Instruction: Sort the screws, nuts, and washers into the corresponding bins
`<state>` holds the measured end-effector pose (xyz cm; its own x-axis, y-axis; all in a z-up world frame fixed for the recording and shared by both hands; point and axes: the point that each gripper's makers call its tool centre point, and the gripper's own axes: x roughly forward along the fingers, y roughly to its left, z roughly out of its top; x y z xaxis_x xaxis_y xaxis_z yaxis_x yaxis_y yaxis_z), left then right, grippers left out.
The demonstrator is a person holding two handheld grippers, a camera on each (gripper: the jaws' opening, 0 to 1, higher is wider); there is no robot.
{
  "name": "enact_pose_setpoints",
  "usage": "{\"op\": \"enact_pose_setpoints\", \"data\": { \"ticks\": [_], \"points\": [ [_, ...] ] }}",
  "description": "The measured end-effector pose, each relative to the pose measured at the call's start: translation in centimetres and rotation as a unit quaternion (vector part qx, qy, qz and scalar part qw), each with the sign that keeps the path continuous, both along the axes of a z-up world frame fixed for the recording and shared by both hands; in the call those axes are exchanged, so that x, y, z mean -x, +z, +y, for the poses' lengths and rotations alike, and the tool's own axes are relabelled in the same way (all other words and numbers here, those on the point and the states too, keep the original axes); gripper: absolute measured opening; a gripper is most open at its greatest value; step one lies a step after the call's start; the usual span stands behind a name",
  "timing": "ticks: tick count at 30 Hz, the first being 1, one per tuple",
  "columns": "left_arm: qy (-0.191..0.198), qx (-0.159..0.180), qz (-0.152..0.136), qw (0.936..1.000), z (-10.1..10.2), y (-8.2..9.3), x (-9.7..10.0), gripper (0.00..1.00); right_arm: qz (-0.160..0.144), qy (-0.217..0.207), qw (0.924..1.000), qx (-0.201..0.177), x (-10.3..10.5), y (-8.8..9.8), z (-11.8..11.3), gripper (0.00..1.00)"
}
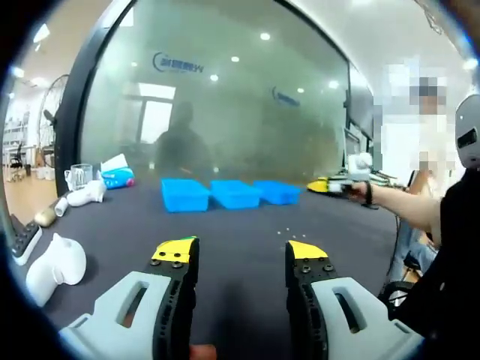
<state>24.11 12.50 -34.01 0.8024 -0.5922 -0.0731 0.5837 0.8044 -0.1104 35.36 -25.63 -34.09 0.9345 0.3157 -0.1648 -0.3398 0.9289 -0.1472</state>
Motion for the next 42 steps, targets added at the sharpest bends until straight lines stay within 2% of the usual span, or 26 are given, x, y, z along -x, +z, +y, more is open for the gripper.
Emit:
{"op": "enact_pose_setpoints", "data": {
  "ticks": [3, 8, 12, 20, 27, 29, 38, 42],
  "points": [
    [0.001, -0.002, 0.000, 1.0000, 0.0, 0.0, 0.0, 0.45, 0.002, 0.013, 0.9995, -0.029, 3.0, -0.3, 0.9, 0.29],
    [-0.003, -0.004, 0.003, 1.0000, -0.3, -0.2, 0.3, 0.45, -0.007, 0.027, 0.9995, -0.018, 7.3, -1.3, 1.8, 0.31],
    [-0.005, -0.006, 0.002, 1.0000, -0.3, -0.1, 0.4, 0.45, -0.022, 0.042, 0.9987, -0.019, 10.0, -1.4, 2.6, 0.31],
    [-0.017, -0.019, 0.005, 0.9997, -0.4, -0.5, 1.0, 0.45, -0.022, 0.048, 0.9978, -0.040, 14.1, -1.1, 2.8, 0.31],
    [-0.025, -0.030, 0.008, 0.9992, -0.3, -0.8, 1.3, 0.45, -0.011, 0.062, 0.9966, -0.054, 16.2, -1.0, 2.4, 0.31],
    [-0.031, -0.031, 0.007, 0.9990, -0.4, -0.7, 1.5, 0.45, 0.003, 0.078, 0.9954, -0.056, 16.6, -1.2, 2.7, 0.31],
    [-0.057, -0.046, 0.008, 0.9973, -1.0, -0.8, 2.0, 0.45, 0.036, 0.136, 0.9898, -0.022, 17.2, -2.1, 4.1, 0.32],
    [-0.082, -0.047, 0.031, 0.9951, -1.3, -1.5, 1.9, 0.46, 0.043, 0.148, 0.9881, -0.005, 17.0, -2.4, 4.5, 0.33]
  ]
}}
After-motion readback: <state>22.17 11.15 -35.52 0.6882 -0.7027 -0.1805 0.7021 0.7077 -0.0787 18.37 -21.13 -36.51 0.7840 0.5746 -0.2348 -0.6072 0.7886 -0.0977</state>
